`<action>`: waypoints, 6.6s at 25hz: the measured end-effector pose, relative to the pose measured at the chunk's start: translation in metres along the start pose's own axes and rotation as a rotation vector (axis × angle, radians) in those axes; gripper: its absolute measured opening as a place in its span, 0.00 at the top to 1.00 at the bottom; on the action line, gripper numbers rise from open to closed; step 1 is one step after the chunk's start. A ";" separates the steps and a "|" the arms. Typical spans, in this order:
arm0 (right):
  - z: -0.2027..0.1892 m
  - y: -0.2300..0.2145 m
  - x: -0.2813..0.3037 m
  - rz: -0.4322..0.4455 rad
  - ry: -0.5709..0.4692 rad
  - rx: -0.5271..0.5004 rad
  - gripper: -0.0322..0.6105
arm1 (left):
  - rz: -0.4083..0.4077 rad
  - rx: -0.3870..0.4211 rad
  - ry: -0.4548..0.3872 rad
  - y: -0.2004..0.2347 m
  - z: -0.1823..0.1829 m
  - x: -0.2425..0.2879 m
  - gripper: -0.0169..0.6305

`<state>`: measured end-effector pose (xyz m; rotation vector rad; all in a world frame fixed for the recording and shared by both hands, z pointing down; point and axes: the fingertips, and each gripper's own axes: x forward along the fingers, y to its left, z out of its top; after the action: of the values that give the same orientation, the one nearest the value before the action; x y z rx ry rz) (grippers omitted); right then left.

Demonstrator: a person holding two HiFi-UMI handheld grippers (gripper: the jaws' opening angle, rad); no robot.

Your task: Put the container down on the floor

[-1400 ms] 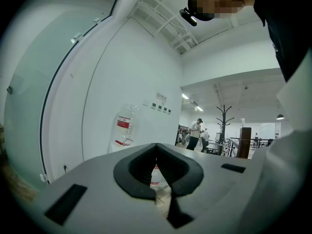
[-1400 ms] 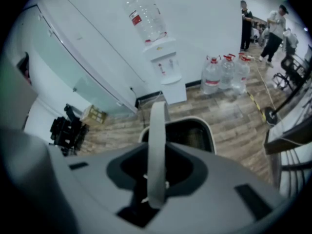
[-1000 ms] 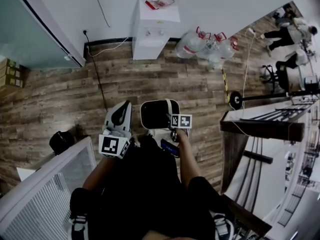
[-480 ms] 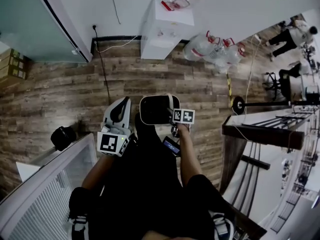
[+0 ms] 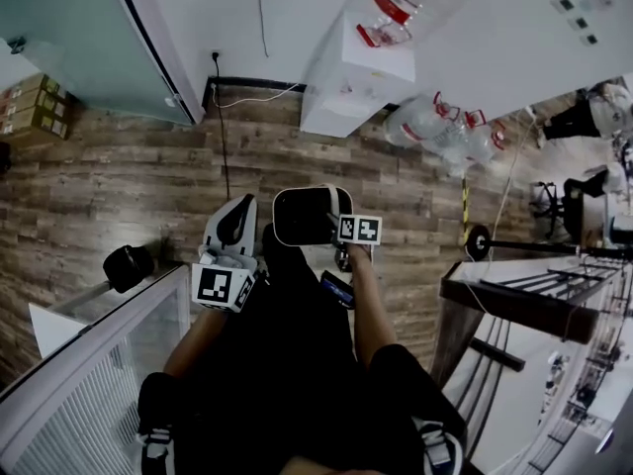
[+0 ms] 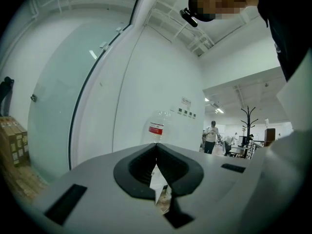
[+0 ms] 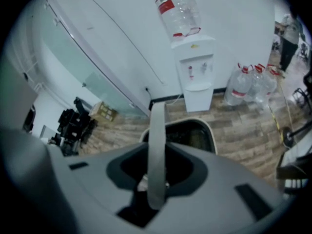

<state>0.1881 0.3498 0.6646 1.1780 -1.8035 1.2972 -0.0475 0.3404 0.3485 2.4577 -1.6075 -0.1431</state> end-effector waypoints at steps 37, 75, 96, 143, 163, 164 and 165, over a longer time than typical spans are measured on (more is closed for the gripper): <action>0.232 0.015 0.100 0.066 0.069 -0.169 0.77 | 0.045 0.031 0.016 0.083 0.033 0.244 0.93; 0.341 0.015 0.332 -0.006 0.019 0.032 0.77 | -0.129 -0.034 0.169 0.284 -0.061 0.435 0.93; 0.376 -0.014 0.484 -0.025 -0.021 0.035 0.77 | -0.124 -0.094 0.186 0.343 -0.130 0.463 0.93; 0.407 -0.108 0.628 -0.189 -0.011 0.046 0.77 | -0.100 -0.073 0.290 0.391 -0.197 0.480 0.93; 0.407 -0.071 0.526 -0.157 -0.185 0.130 0.66 | -0.065 -0.061 0.200 0.343 -0.158 0.438 0.93; 0.411 -0.065 0.504 -0.155 -0.222 0.142 0.74 | -0.055 -0.063 0.188 0.337 -0.151 0.432 0.93; 0.414 -0.060 0.482 -0.157 -0.264 0.152 0.82 | -0.050 -0.063 0.177 0.330 -0.143 0.425 0.93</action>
<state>0.0507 -0.1955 0.9656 1.6055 -1.7732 1.2526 -0.1438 -0.1602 0.5727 2.3894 -1.4477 0.0168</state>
